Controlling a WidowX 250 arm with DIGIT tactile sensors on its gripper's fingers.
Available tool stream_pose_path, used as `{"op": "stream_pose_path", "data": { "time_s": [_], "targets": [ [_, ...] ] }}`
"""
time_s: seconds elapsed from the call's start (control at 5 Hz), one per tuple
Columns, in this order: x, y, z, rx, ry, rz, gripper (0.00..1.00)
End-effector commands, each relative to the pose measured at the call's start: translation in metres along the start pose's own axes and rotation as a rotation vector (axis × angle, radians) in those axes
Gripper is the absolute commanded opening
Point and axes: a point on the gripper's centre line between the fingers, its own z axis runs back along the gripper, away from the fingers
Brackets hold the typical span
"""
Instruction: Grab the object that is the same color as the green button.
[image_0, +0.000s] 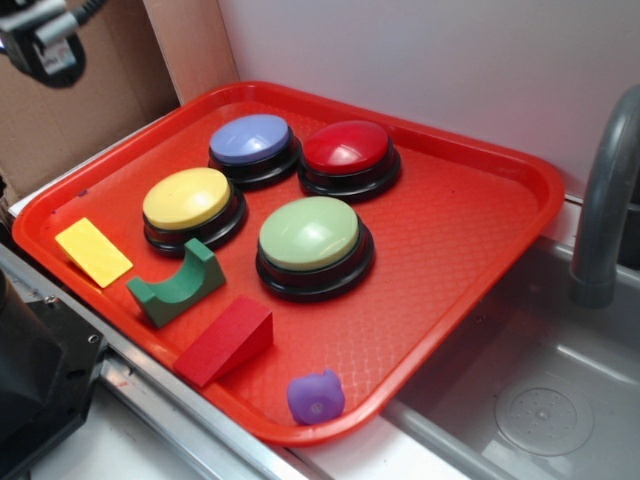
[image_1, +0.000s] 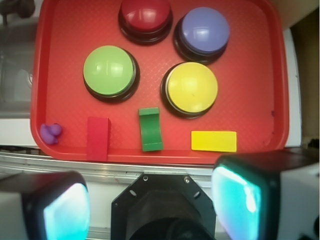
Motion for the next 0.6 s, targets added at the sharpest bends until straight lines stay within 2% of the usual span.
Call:
{"op": "stream_pose_path", "data": {
  "time_s": [0.0, 0.2, 0.4],
  "targets": [
    [0.006, -0.01, -0.04, 0.012, 0.015, -0.078, 1.0],
    [0.004, -0.012, -0.059, 0.051, 0.039, -0.087, 1.0],
    [-0.001, -0.014, -0.092, 0.067, 0.057, -0.093, 1.0]
  ]
}}
